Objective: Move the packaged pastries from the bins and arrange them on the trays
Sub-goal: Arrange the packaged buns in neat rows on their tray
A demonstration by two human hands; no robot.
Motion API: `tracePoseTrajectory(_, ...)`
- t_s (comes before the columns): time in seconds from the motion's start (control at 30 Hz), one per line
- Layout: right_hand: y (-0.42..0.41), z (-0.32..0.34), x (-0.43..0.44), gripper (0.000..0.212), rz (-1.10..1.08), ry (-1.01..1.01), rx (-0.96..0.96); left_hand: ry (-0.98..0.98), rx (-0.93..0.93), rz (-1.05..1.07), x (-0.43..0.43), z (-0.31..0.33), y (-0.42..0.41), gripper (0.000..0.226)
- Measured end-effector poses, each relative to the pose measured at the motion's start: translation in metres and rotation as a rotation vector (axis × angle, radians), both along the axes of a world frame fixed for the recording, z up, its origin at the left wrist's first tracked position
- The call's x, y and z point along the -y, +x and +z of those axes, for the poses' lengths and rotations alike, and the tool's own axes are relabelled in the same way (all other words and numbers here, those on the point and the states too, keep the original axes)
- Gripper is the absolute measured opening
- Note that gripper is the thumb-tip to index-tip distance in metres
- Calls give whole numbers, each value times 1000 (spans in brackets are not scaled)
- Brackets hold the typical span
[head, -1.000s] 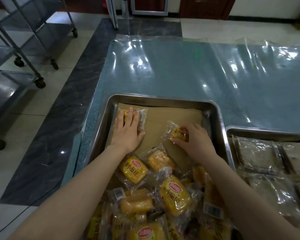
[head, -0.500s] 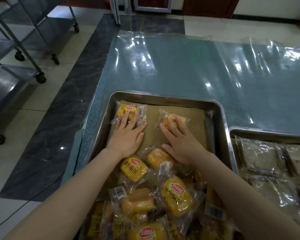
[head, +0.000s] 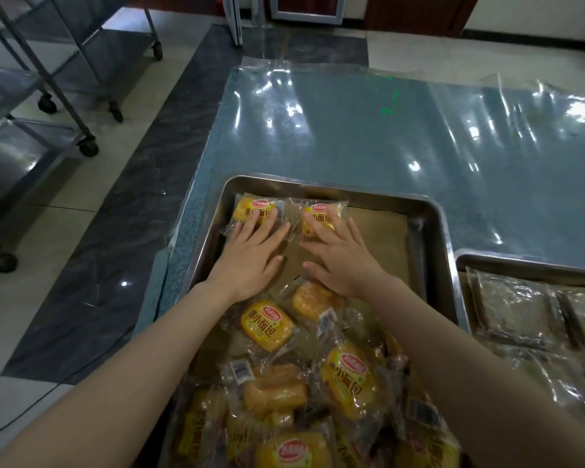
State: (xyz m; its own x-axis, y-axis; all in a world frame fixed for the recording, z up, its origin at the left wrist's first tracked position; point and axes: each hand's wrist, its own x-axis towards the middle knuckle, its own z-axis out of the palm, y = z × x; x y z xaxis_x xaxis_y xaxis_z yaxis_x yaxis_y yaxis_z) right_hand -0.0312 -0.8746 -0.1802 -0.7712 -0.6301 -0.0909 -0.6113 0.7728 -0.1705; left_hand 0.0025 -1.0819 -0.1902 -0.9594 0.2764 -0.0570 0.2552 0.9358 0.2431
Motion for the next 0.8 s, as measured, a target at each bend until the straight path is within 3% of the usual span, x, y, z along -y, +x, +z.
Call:
tracePoseTrajectory(0.1, 16, 11, -1, 34, -84, -169, -8, 76, -10, -9, -1, 11, 11, 57)
tracePoseTrajectory(0.17, 29, 16, -7, 29, -228, -227, 144, 133, -12, -7, 0, 17, 23, 58)
tracePoseTrajectory(0.23, 43, 21, -11, 45, -336, -197, 414, 187, 42, -7, 2, 21, 39, 60)
tracePoseTrajectory(0.33, 59, 24, -18, 66, -367, -211, 575, 209, 167, -31, 2, 22, 64, 61)
tracePoseTrajectory(0.43, 68, 27, -25, 54, -513, -346, 535, 190, 243, -16, 3, 19, 82, 62)
tracePoseTrajectory(0.57, 70, 34, -40, 35, -791, -611, 205, 203, 307, 27, 7, 18, 93, 62)
tracePoseTrajectory(0.67, 70, 37, -49, 35, -694, -571, -65, 240, 304, 67, 8, 17, 95, 62)
tracePoseTrajectory(0.8, 80, 32, -47, 34, -372, -349, 223, 209, 219, 150, 5, 13, 90, 60)
